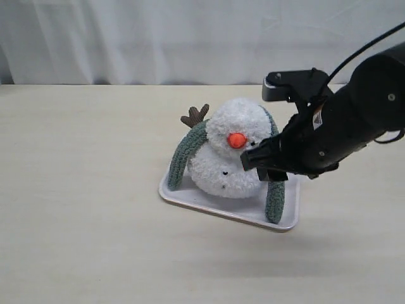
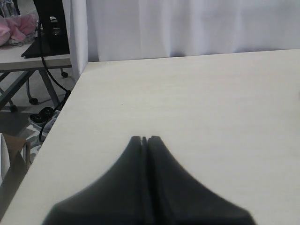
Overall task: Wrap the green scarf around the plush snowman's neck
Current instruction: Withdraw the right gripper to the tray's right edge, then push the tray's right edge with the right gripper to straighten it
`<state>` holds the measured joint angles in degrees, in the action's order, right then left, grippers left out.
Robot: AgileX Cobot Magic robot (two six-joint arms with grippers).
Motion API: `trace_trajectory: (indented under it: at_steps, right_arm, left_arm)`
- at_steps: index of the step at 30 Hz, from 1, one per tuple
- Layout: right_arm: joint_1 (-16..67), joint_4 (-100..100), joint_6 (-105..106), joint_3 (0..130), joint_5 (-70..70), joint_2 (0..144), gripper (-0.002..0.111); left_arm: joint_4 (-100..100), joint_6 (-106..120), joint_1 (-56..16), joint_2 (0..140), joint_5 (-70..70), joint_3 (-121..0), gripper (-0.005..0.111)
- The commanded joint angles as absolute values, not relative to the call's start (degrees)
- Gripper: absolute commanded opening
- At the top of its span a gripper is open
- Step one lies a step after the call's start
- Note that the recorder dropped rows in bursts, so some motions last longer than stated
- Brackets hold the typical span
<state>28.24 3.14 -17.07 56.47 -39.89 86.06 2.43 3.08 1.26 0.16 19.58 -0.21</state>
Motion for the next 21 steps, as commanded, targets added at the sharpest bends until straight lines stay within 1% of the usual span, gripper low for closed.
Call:
trace_trajectory:
  at_steps: [1,4,8,12,13,14,16,21]
  right_arm:
    - [27.1,3.0,-19.8,49.3,-31.7,85.8,0.058]
    - [24.9,3.0,-22.0,44.4,-26.0,85.8,0.058]
    - [19.4,2.7,-24.5,39.1,-18.3,85.8,0.058]
    - [14.8,-1.3,-24.7,35.3,-8.6,86.9,0.053]
    - [14.3,-1.3,-24.7,35.1,-8.1,87.7,0.051]
    - [13.0,-1.3,-24.7,35.4,-7.3,89.7,0.044]
    - [11.1,-1.0,-24.7,37.2,-7.2,92.7,0.038]
    - [10.8,-0.7,-24.4,44.0,-9.9,101.4,0.038]
  left_arm:
    - [2.4,3.0,1.3,0.0,18.9,0.0,0.0]
    - [2.4,3.0,1.3,0.0,18.9,0.0,0.0]
    - [2.4,3.0,1.3,0.0,18.9,0.0,0.0]
    - [2.4,3.0,1.3,0.0,18.9,0.0,0.0]
    - [2.4,3.0,1.3,0.0,18.9,0.0,0.0]
    - [2.4,3.0,1.3,0.0,18.9,0.0,0.0]
    - [2.4,3.0,1.3,0.0,18.9,0.0,0.0]
    - [2.4,3.0,1.3,0.0,18.9,0.0,0.0]
